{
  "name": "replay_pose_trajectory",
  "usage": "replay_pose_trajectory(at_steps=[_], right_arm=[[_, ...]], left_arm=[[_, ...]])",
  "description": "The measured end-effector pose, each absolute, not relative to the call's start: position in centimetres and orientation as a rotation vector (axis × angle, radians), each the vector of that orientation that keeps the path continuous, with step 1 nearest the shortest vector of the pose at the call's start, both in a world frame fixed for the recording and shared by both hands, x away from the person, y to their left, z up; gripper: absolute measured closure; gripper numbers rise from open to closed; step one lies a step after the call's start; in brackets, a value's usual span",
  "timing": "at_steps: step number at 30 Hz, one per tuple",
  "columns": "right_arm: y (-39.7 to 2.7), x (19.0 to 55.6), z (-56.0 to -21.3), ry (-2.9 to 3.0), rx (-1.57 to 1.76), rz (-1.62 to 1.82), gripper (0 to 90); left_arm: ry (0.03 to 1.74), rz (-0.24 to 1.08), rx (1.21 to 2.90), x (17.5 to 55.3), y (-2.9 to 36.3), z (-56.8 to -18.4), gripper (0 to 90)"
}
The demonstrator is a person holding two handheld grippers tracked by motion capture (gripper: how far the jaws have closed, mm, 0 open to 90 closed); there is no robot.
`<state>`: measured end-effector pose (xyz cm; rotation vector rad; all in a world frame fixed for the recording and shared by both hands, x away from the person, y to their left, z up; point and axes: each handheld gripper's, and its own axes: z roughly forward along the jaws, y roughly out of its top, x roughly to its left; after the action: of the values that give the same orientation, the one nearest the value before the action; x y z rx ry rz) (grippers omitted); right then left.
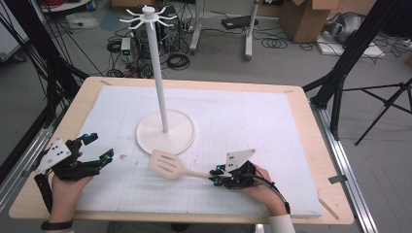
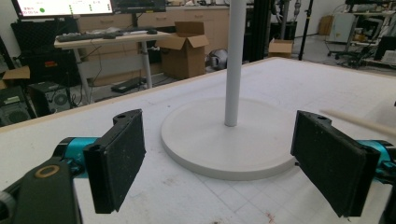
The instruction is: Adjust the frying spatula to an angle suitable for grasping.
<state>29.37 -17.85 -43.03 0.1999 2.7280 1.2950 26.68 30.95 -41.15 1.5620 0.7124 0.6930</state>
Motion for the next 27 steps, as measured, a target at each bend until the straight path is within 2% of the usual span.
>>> replay_pose_trajectory(at_steps=[16,27], right_arm=[[-13.8,29.6,-43.1,2.814,0.043,1.215,75.0],[-13.2,29.9,-43.8,2.838,0.031,1.167,74.5]], left_arm=[[0.689,0.680,1.573,26.7,30.5,-41.0,18.1],[0.684,0.674,1.585,26.7,30.3,-41.1,18.1]])
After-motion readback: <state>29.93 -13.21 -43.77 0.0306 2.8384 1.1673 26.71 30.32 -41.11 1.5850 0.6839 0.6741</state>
